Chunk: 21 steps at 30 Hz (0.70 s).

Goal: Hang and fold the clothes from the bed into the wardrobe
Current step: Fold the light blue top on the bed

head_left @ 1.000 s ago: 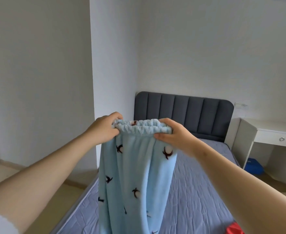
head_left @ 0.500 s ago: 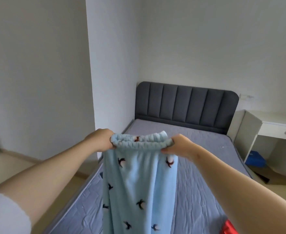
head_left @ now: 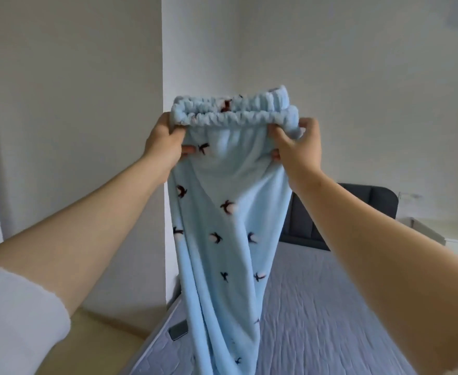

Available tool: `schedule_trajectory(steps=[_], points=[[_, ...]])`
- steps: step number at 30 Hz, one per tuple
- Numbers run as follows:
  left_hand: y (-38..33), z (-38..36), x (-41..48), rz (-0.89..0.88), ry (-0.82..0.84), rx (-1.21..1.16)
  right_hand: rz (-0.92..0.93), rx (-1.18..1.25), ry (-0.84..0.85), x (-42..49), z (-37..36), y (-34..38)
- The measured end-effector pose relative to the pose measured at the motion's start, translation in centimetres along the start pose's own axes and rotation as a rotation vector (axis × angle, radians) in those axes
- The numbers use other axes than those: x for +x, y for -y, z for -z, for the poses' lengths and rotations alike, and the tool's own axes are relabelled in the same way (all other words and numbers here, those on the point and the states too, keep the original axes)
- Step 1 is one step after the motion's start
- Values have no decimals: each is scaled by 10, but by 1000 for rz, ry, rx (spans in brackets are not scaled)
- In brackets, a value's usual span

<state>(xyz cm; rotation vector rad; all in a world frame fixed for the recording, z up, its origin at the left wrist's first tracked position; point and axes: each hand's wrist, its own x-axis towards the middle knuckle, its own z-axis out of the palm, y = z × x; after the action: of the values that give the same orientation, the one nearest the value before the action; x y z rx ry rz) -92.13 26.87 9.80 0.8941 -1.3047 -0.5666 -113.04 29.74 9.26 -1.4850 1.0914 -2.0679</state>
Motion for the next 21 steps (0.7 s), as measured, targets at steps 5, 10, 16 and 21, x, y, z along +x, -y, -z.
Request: schedule_trajectory(steps=[5,10,16,21], points=[[-39,19,13,-184,-37,76,181,-139,45,17,1,38],[-59,24,2,-241,-211,144,258,-100,-44,11,-5,53],[-64,29,-15,-127,-192,273,267,-211,-47,3,2,39],[-55,31,-26,2,-157,275,157,-135,-9,4,5,30]])
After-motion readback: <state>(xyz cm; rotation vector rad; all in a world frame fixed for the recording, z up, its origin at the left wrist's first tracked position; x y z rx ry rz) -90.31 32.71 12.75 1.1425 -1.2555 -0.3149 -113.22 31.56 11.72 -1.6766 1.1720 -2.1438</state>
